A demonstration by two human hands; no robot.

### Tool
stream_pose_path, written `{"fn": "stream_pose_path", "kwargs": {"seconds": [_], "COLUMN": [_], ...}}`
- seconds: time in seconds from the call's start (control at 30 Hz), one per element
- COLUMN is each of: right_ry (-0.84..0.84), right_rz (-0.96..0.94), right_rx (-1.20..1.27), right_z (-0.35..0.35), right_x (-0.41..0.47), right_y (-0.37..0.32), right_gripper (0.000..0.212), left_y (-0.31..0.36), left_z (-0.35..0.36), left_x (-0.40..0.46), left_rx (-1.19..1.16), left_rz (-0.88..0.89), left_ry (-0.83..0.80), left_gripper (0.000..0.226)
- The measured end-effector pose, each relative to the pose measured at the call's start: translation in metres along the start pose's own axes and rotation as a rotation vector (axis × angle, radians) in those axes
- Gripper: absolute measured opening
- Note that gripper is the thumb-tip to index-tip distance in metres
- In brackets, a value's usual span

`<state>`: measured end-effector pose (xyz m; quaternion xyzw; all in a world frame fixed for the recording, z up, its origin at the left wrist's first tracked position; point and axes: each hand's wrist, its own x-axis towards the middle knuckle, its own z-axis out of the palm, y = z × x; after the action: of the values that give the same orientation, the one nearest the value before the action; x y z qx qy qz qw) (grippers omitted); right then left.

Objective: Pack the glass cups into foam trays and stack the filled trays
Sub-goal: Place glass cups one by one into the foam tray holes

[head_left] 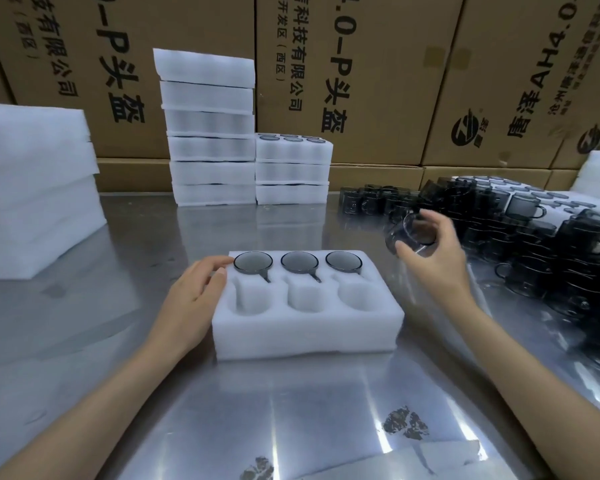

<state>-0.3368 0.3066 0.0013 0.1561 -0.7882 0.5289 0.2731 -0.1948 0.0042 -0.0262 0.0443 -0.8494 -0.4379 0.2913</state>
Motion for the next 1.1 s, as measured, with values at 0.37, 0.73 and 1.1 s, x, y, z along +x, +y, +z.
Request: {"fn": "stream_pose_path", "kwargs": {"seconds": [0.37,0.73,1.1], "right_ry": [-0.557,-0.720,-0.689], "right_rz": [-0.296,-0.350,-0.366], "right_rx": [0.157,-0.053,-0.162], "right_z": [0.082,0.082,0.082], "right_x": [-0.069,-0.077,-0.083], "right_y": [-0.121,-0.117,-0.115], "right_gripper": [0.063,0.060,0.068], "left_y": [-0.005,-0.005,-0.006], "left_z": [0.000,0.000,-0.003], "left_x": [0.002,0.002,0.001], "left_rx": [-0.020,-0.008,0.057], "left_rz": [0.050,0.045,0.064], "left_ry": [0.002,-0.018,-0.013], "left_gripper": [0.021,0.026,0.032]}}
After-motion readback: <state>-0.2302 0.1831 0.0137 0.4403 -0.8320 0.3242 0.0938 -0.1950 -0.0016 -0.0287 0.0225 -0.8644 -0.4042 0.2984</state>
